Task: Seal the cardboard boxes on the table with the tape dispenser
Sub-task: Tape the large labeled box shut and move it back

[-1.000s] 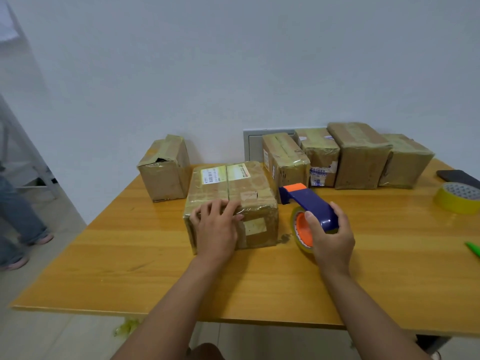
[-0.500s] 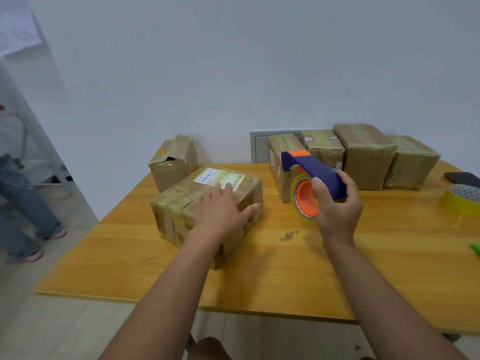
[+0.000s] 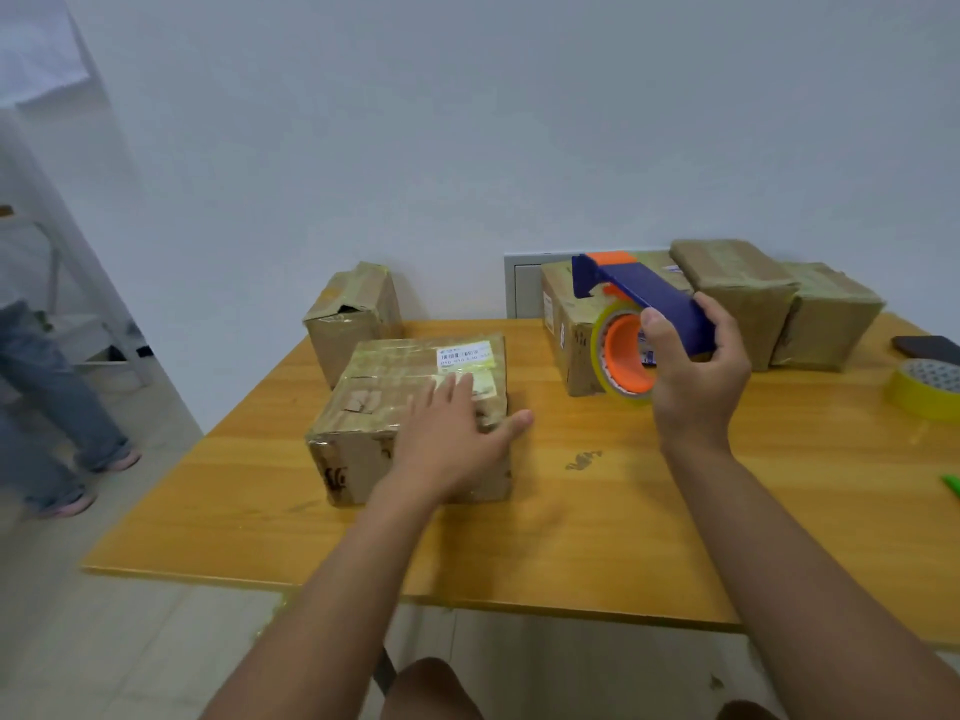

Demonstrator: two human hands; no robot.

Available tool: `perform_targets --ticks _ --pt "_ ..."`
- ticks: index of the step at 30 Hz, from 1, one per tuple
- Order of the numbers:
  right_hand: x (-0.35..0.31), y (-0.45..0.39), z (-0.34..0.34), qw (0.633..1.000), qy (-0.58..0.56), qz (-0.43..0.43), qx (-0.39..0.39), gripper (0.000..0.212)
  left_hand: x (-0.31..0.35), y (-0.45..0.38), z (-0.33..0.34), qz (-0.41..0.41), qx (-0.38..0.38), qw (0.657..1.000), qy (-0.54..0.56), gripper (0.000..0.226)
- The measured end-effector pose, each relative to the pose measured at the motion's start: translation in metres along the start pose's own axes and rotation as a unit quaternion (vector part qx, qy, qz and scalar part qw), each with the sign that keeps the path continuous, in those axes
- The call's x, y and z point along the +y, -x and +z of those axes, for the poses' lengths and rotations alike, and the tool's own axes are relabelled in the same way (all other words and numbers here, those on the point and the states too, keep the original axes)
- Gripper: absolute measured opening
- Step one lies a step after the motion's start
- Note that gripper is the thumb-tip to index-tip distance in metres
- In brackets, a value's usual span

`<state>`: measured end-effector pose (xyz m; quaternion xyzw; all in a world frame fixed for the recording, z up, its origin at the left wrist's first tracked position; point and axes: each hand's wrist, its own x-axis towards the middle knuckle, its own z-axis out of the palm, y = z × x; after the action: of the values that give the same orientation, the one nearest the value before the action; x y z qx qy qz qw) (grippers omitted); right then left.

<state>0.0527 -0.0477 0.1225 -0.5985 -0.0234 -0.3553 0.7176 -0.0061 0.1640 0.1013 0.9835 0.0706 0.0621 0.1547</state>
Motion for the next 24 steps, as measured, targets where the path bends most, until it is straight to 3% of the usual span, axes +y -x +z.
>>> perform_targets --ticks 1,3,6,10,13,17,20,24 --pt "0.0 0.003 0.003 1.0 0.003 -0.001 -0.009 0.052 0.012 -0.002 0.01 -0.024 0.018 0.999 -0.042 0.088" --pt "0.0 0.009 0.006 1.0 0.008 -0.006 -0.027 0.055 0.021 -0.001 0.02 -0.026 0.089 0.992 -0.083 0.063" --pt "-0.002 0.008 0.005 0.999 0.014 -0.017 -0.041 0.052 0.006 0.008 0.012 0.071 0.096 0.992 -0.026 0.036" --pt "-0.006 0.005 0.007 0.998 0.011 -0.013 -0.053 0.051 -0.03 0.01 -0.007 0.144 0.008 0.989 0.032 0.047" --pt "-0.007 0.009 0.011 0.998 0.01 -0.01 -0.065 0.052 -0.047 0.005 -0.018 0.15 -0.065 0.983 0.085 0.049" --pt "-0.005 0.014 0.012 0.995 0.013 -0.008 -0.098 0.048 -0.068 -0.002 -0.024 0.16 -0.1 0.976 0.108 0.042" --pt "-0.005 0.016 0.017 0.993 0.01 -0.01 -0.12 0.053 -0.075 -0.001 -0.017 0.168 -0.092 0.969 0.153 0.043" --pt "-0.006 0.022 0.025 0.991 0.005 -0.013 -0.134 0.057 -0.074 0.004 0.005 0.2 0.001 0.966 0.163 0.041"
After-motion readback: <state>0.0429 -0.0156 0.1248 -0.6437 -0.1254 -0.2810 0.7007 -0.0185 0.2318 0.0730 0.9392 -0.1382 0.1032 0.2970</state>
